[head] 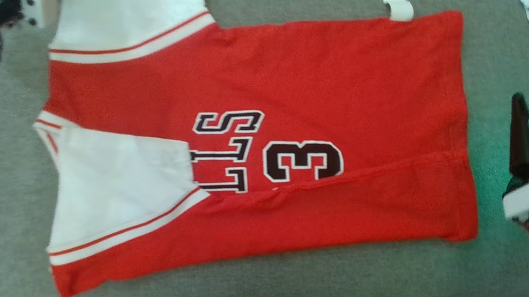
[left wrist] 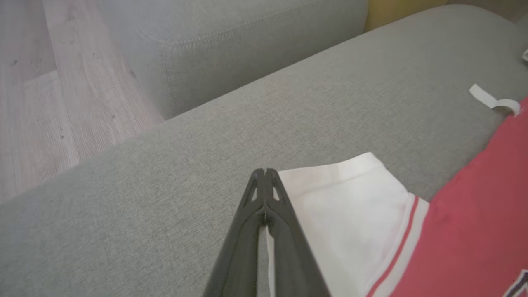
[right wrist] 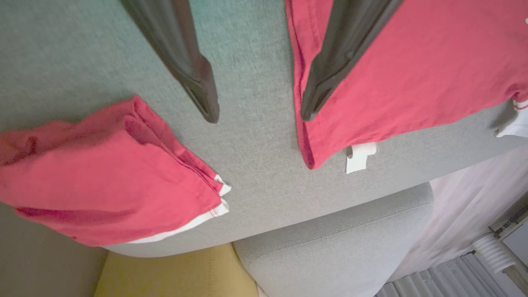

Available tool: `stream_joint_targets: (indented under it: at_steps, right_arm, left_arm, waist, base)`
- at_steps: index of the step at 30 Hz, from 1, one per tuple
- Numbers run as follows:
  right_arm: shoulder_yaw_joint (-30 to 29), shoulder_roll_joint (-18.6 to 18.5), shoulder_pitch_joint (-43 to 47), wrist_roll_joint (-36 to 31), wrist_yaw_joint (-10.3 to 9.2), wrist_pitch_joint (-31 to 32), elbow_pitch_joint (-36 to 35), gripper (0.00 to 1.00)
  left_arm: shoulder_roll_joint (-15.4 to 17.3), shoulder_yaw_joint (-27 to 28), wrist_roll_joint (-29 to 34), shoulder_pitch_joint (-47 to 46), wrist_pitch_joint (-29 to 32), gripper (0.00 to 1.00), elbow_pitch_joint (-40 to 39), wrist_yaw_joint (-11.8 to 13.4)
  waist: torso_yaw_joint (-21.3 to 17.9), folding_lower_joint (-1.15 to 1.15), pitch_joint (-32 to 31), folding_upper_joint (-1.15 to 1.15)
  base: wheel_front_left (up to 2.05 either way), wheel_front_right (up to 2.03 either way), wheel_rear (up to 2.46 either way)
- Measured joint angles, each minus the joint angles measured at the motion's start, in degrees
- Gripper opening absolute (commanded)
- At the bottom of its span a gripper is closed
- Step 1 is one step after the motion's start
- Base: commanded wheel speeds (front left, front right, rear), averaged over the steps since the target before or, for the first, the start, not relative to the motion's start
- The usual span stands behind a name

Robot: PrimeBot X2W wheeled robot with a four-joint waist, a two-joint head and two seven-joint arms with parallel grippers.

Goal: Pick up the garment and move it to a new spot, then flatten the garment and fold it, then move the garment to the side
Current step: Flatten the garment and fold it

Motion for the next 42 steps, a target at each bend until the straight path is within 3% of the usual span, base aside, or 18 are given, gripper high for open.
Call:
stream_joint_targets:
  at_steps: [11, 21, 28, 31, 34, 42]
  right_arm:
    - [3.1, -1.2, -12.4, 0.3, 0.00, 6.4, 13.4, 1.00]
    - [7.1, -1.6, -22.1, 3.4, 0.00, 7.7, 25.0, 1.00]
    - [9.8, -1.8, -25.6, 6.1, 0.00, 6.6, 28.9, 1.00]
    - [11.2, -2.0, -26.7, 7.3, 0.00, 6.0, 30.5, 0.75]
    - [12.2, -2.3, -27.0, 8.2, 0.00, 5.2, 31.7, 0.03]
    - [14.8, -4.2, -29.5, 9.7, 0.00, 1.2, 34.4, 0.00]
  left_arm:
    - [0.9, -7.3, -5.6, 0.0, -2.5, 0.00, -7.6, 0.0]
    - [1.5, -10.7, -7.1, -0.3, -2.5, 0.00, -9.6, 0.0]
    - [2.1, -12.0, -7.7, -1.7, -2.8, 0.00, -9.6, 0.0]
    - [2.2, -12.4, -8.5, -2.0, -3.0, 0.00, -9.5, 0.0]
    - [2.3, -13.1, -8.7, -2.4, -3.5, 0.00, -8.9, 0.0]
    - [2.6, -14.6, -6.8, -3.2, -9.9, 0.00, -7.2, 0.0]
  waist:
    - [4.9, 0.00, -2.8, 0.00]
    - [7.0, 0.00, -1.3, 0.00]
    - [7.6, 0.00, -0.8, 0.00]
    - [7.8, 0.00, -0.6, 0.00]
    - [8.0, 0.00, -0.5, 0.00]
    - [8.1, 0.01, -0.4, 0.00]
  base:
    - [0.00, 0.00, 0.00]
    - [0.00, 0.00, 0.00]
    - [0.00, 0.00, 0.00]
    - [0.00, 0.00, 0.00]
    - [0.00, 0.00, 0.00]
    - [0.00, 0.00, 0.00]
